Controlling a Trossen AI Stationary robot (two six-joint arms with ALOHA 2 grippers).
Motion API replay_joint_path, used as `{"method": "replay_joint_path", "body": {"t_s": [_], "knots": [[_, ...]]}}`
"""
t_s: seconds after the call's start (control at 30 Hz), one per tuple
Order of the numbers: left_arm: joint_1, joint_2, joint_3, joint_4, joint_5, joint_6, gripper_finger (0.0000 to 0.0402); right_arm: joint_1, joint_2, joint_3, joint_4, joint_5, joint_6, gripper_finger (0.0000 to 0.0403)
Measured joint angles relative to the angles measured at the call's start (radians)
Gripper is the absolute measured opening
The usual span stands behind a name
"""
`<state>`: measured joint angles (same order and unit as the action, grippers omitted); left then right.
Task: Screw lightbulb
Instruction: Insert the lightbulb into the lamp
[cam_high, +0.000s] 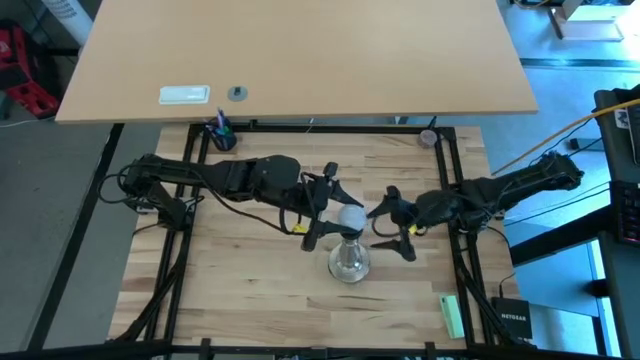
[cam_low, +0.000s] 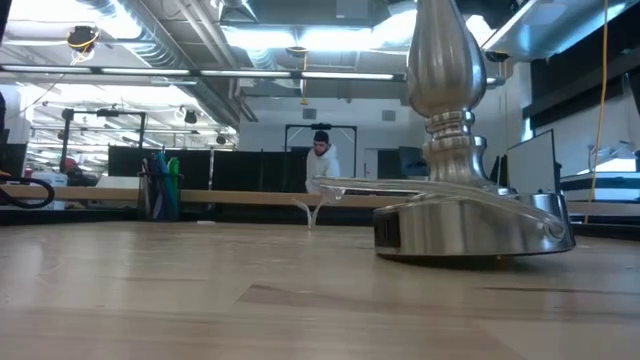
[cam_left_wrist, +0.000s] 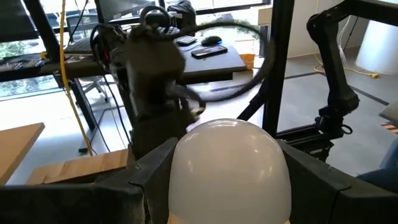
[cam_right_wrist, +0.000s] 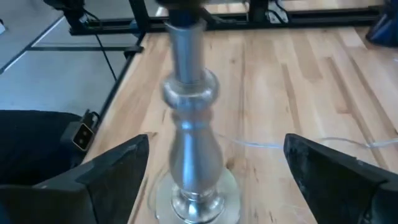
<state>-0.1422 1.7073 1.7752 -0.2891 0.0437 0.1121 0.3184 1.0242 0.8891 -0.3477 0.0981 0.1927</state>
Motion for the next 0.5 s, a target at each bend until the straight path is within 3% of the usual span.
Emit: {"method": "replay_joint_path", "body": {"t_s": [0.3, 0.5], "knots": [[0.006, 0.000, 0.000, 0.004, 0.006, -0.006, 0.0227, 0.090, 0.008, 0.000, -0.007, 0.132, 0.004, 0.0376], [0.013, 0.000, -0.001, -0.009, 0.005, -0.018, 0.0282, 0.088, 0.008, -0.001, -0.007, 0.146, 0.004, 0.0376]]}}
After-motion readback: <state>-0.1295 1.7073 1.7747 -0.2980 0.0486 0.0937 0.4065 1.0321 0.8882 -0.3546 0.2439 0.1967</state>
